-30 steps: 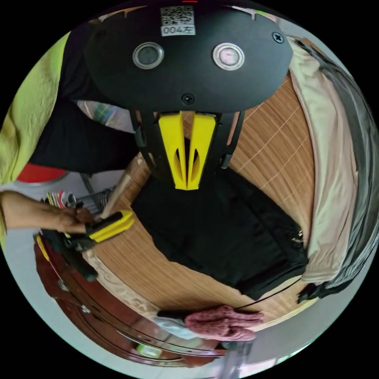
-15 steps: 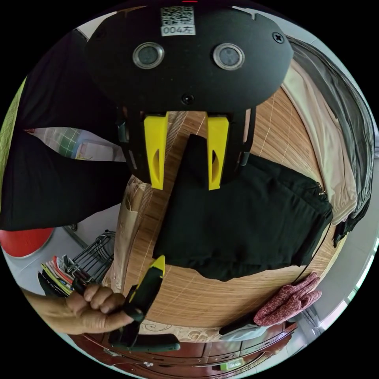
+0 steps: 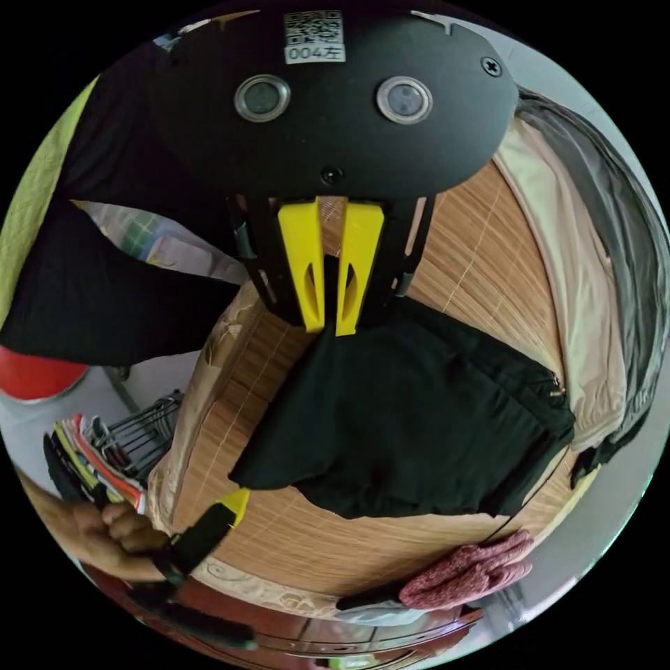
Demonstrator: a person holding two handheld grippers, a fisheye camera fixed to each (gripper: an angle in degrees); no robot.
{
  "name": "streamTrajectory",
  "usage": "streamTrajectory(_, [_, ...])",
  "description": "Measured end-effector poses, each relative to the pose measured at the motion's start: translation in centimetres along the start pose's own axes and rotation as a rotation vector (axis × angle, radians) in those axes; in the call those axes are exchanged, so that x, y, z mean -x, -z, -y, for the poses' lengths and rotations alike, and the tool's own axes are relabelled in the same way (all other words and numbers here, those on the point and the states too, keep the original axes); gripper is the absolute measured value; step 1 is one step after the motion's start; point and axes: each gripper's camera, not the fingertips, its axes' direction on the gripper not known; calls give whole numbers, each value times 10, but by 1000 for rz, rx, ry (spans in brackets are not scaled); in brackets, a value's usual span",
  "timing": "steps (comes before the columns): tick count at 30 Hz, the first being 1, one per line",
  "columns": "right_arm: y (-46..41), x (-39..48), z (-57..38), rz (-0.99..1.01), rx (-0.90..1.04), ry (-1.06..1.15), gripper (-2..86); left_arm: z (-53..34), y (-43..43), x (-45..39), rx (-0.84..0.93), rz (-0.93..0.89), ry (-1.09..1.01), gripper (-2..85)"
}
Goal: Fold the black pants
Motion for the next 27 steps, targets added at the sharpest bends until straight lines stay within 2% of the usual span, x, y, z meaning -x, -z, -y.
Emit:
streamTrajectory(2, [4,25,-6,-164,-47,93,99,8,7,27,24,-128,57,28])
streamTrajectory(5, [1,78,-19,-386,-110,346,136,20,14,44,58,-202,37,26])
streamTrajectory(7, [-19,117,-26,-504,-64,525,153,26,17,49,75,-219,13,25])
streamTrajectory(11, [-63,160,-34,-674,34,734,166,36,27,59,89,-265,-1,24])
streamTrajectory(13, [-94,178,-38,-828,84,837,161,38,31,63,86,-284,6,23])
streamTrajectory(19, [-139,194,-31,-1045,124,900,85,46,43,67,89,-295,-5,24])
streamTrajectory(27, [-123,226,-20,-1008,125,890,44,57,78,62,82,-252,-19,22])
